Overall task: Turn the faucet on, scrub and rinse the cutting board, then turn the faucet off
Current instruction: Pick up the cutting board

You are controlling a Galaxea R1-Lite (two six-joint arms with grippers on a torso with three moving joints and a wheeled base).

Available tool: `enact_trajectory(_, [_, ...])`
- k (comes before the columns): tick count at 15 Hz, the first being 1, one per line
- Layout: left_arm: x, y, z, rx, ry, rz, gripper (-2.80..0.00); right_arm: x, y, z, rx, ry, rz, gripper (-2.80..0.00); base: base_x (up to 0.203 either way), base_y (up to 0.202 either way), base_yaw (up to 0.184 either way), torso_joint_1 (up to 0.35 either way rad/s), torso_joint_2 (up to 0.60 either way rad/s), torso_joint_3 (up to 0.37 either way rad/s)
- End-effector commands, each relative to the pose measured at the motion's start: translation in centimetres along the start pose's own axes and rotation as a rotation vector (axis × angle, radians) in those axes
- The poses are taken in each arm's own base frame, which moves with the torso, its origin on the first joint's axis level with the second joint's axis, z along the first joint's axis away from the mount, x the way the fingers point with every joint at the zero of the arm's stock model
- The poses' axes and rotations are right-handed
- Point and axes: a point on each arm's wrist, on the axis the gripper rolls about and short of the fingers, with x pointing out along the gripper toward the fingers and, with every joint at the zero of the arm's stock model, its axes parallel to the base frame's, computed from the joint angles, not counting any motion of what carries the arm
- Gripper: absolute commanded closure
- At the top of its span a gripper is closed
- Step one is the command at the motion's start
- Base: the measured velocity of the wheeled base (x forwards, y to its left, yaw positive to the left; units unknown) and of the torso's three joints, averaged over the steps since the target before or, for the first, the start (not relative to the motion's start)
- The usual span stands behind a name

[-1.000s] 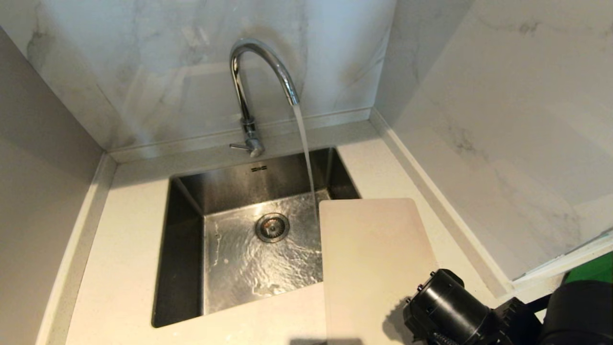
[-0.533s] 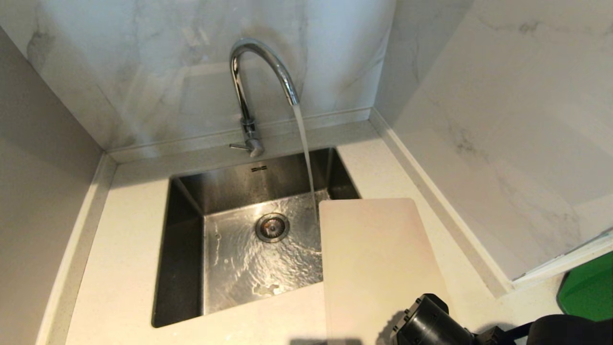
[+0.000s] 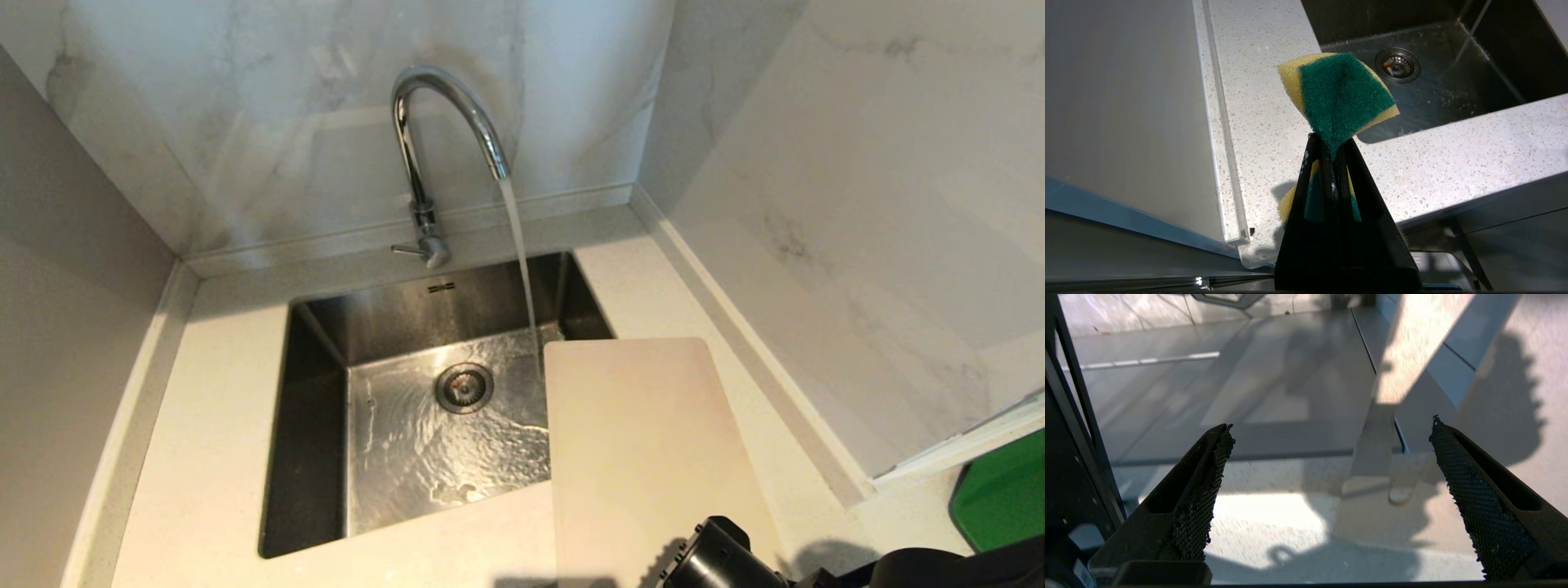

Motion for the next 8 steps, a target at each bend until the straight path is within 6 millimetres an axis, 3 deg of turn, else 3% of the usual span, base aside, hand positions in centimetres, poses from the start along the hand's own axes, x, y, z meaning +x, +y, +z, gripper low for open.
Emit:
enact_trajectory(1, [0.00, 0.00, -0.01, 0.000, 0.000, 0.001, 0.00, 0.61, 0.12, 0.11, -0.007, -0.002, 0.024, -2.80, 0.000, 0.000, 0.000, 0.000, 0.00, 0.000])
enact_trajectory(8, [0.00, 0.00, -0.01, 0.000, 0.000, 0.000, 0.00, 1.41, -0.31, 0.33, 0.003, 0.006, 0.037, -2.80, 0.000, 0.000, 0.000, 0.000, 0.00, 0.000])
